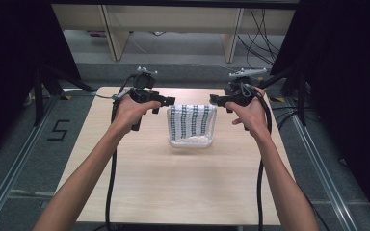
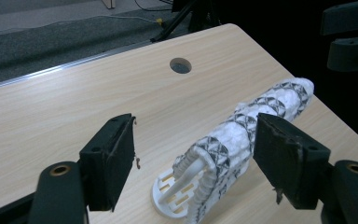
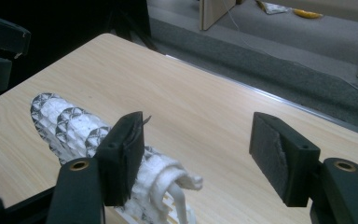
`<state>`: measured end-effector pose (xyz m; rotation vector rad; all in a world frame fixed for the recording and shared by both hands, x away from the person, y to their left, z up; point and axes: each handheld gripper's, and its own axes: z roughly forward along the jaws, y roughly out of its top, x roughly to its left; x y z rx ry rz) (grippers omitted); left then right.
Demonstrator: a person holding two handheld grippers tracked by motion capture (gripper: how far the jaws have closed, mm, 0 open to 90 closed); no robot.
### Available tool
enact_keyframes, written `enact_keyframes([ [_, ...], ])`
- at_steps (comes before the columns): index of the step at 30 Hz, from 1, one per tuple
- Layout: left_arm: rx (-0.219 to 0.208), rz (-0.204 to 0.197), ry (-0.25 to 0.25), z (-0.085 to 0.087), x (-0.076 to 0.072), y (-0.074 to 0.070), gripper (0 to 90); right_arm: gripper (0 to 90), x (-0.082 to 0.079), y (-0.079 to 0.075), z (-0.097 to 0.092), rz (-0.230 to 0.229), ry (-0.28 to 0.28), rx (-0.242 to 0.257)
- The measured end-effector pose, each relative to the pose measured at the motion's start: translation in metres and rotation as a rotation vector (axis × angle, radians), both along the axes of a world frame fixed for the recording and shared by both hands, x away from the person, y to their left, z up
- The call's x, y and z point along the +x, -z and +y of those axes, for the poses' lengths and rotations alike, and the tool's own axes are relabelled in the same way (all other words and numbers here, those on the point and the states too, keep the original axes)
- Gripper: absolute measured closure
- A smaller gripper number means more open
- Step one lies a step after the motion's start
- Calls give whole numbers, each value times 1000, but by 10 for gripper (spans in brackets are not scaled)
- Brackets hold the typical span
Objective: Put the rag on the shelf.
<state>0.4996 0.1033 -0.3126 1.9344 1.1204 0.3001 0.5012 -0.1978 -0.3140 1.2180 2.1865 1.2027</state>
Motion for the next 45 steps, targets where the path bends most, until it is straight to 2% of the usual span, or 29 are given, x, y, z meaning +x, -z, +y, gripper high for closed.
enact_keyframes([
  [2, -11, -5, 3, 1, -4, 1, 282, 358, -1, 2, -1, -12, -6, 0],
  [5, -10, -7, 7, 1, -6, 1, 282, 355, -3, 3, -2, -3, -11, 1],
  [6, -9, -6, 6, 2, -8, 2, 282, 351, -4, 4, -3, -16, -27, -5],
  [8, -8, -8, 5, 2, -8, 3, 282, 350, -6, 5, -3, -7, -21, 12],
  [11, -11, -9, 2, 2, -11, 4, 282, 349, -9, 6, -3, -1, -20, 4],
  [13, -5, -10, 8, 3, -12, 4, 282, 349, -8, 7, -3, -13, -30, 6],
  [15, -2, -12, 12, 3, -13, 4, 282, 347, -11, 6, -2, -1, -21, 7],
  [16, -13, -13, 7, 3, -14, 4, 282, 347, -12, 6, -2, -1, -23, 9],
  [18, -15, -18, 7, 3, -15, 3, 281, 344, -12, 7, -2, -16, -42, -1],
  [19, -14, -19, 7, 3, -16, 3, 280, 344, -14, 7, -1, -3, -30, 6],
  [23, -15, -19, 9, 3, -18, 3, 279, 340, -17, 7, 0, -2, -34, 14],
  [24, -14, -22, 10, 4, -19, 4, 278, 339, -17, 7, 0, -16, -49, 11],
  [26, -13, -20, 13, 4, -20, 4, 278, 337, -18, 7, 1, -9, -46, 21],
  [29, -17, -21, 12, 6, -22, 5, 278, 334, -21, 6, 1, -15, -45, 10],
  [30, -19, -20, 13, 6, -23, 5, 277, 333, -21, 6, 0, -35, -54, -2],
  [31, -19, -20, 13, 6, -23, 5, 277, 333, -21, 6, 0, -35, -54, -2],
  [32, -19, -22, 15, 7, -24, 5, 277, 330, -24, 6, 1, -10, -48, 15],
  [34, -17, -25, 12, 7, -26, 5, 276, 328, -25, 6, 1, -20, -49, 7],
  [36, -16, -25, 17, 7, -27, 5, 276, 326, -28, 7, 1, -13, -43, 14],
  [37, -16, -28, 19, 7, -30, 5, 275, 325, -28, 7, 0, -24, -61, 9],
  [38, -15, -28, 24, 8, -31, 5, 275, 325, -30, 7, 2, -8, -46, 28],
  [40, -17, -27, 27, 8, -33, 5, 275, 325, -31, 7, 0, -32, -59, 5],
  [45, -16, -27, 35, 8, -37, 7, 273, 315, -36, 8, 1, -21, -58, 12],
])
